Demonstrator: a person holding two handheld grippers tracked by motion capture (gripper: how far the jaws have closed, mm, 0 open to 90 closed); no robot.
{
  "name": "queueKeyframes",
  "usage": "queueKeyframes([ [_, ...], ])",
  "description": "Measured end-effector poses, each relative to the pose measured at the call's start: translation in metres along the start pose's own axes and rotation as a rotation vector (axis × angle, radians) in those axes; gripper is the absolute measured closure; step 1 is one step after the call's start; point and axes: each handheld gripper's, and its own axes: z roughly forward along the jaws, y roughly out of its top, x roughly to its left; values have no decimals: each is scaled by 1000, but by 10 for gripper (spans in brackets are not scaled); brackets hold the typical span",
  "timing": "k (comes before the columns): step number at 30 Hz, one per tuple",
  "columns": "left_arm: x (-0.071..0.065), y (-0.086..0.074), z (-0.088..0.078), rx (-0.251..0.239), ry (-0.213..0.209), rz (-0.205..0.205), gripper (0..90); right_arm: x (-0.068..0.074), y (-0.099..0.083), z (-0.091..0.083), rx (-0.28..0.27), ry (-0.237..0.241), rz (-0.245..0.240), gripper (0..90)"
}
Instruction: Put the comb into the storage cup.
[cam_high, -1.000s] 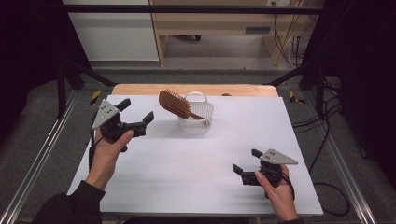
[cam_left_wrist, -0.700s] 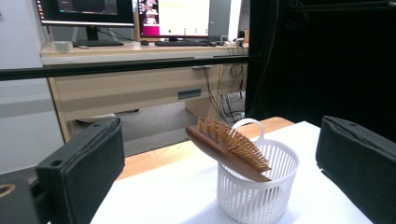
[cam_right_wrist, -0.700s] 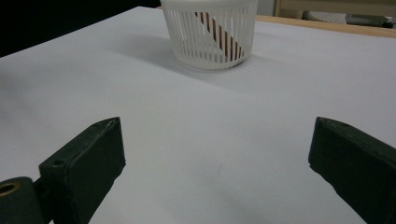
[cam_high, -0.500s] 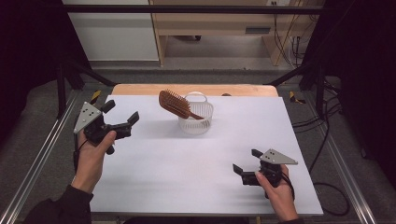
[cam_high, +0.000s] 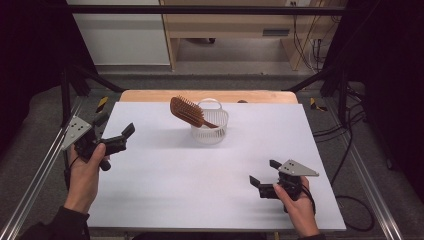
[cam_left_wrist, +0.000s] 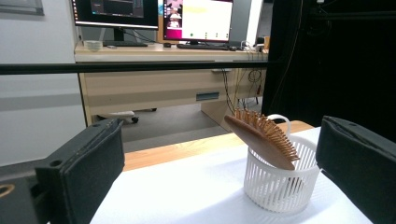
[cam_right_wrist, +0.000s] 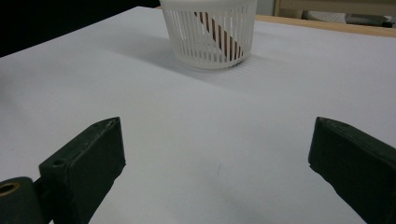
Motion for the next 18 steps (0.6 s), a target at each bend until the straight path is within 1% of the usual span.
queueKeyframes([
  [4,3,-2,-5,-1,8,0,14,0,0,0,2,0,-2,41],
  [8,3,-7,-11,5,12,2,14,0,0,0,2,-1,-1,41],
  [13,3,-18,-16,18,12,-4,14,0,0,0,1,-1,-2,41],
  [18,1,-31,-20,32,19,4,14,0,0,0,1,-2,-2,42],
])
